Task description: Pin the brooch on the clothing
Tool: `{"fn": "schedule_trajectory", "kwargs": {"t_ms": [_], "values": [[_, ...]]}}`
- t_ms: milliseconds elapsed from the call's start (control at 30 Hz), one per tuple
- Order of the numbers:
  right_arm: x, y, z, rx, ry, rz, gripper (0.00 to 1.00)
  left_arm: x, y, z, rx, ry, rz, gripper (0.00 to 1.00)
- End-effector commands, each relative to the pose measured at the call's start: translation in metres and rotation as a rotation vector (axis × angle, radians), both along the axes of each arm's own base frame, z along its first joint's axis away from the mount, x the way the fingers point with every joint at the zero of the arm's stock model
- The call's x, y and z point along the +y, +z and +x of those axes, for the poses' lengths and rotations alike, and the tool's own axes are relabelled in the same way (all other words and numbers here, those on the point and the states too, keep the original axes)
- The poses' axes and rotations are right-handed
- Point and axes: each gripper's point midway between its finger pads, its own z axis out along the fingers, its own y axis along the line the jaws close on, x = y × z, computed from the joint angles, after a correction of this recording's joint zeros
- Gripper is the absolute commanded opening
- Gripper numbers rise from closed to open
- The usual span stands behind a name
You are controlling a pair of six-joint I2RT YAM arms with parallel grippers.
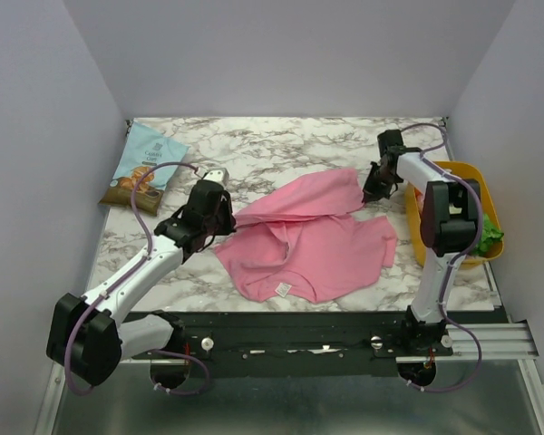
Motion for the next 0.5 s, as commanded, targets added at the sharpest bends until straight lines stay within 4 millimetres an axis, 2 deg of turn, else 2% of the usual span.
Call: {"fn": "schedule_trajectory", "kwargs": {"t_ms": [0,67,133,167,200,233,267,333,367,400,433,467], "values": [[0.005,0.068,0.016,-0.174,0.028,0.041,0.00,0.000,0.033,0.017,-0.073,0.005,-0.037,0.00],[0.010,0.101,0.021,-0.262,0.040,0.069,0.01,-0.002,0.053,0.028,-0.111,0.009,-0.060,0.00],[0.018,0.153,0.025,-0.401,0.072,0.110,0.00,-0.006,0.064,0.038,-0.125,0.004,-0.071,0.00],[0.019,0.171,0.025,-0.443,0.079,0.121,0.00,-0.009,0.085,0.047,-0.165,0.003,-0.089,0.00],[0.020,0.201,0.023,-0.513,0.085,0.126,0.00,-0.011,0.091,0.053,-0.168,0.003,-0.087,0.00],[0.021,0.218,0.021,-0.553,0.093,0.137,0.00,-0.012,0.101,0.058,-0.188,-0.003,-0.088,0.00],[0.022,0.242,0.022,-0.609,0.099,0.142,0.00,-0.016,0.128,0.066,-0.240,-0.006,-0.107,0.00],[0.024,0.285,0.014,-0.708,0.113,0.156,0.00,-0.016,0.147,0.077,-0.269,0.002,-0.103,0.00],[0.025,0.313,0.011,-0.775,0.124,0.161,0.00,-0.017,0.176,0.083,-0.325,0.005,-0.120,0.00],[0.027,0.329,0.007,-0.814,0.135,0.171,0.01,-0.016,0.184,0.088,-0.335,0.016,-0.117,0.00],[0.028,0.356,-0.003,-0.882,0.149,0.180,0.01,-0.015,0.198,0.091,-0.364,0.023,-0.123,0.00],[0.030,0.371,-0.009,-0.921,0.162,0.191,0.00,-0.014,0.227,0.095,-0.420,0.033,-0.146,0.00]]}}
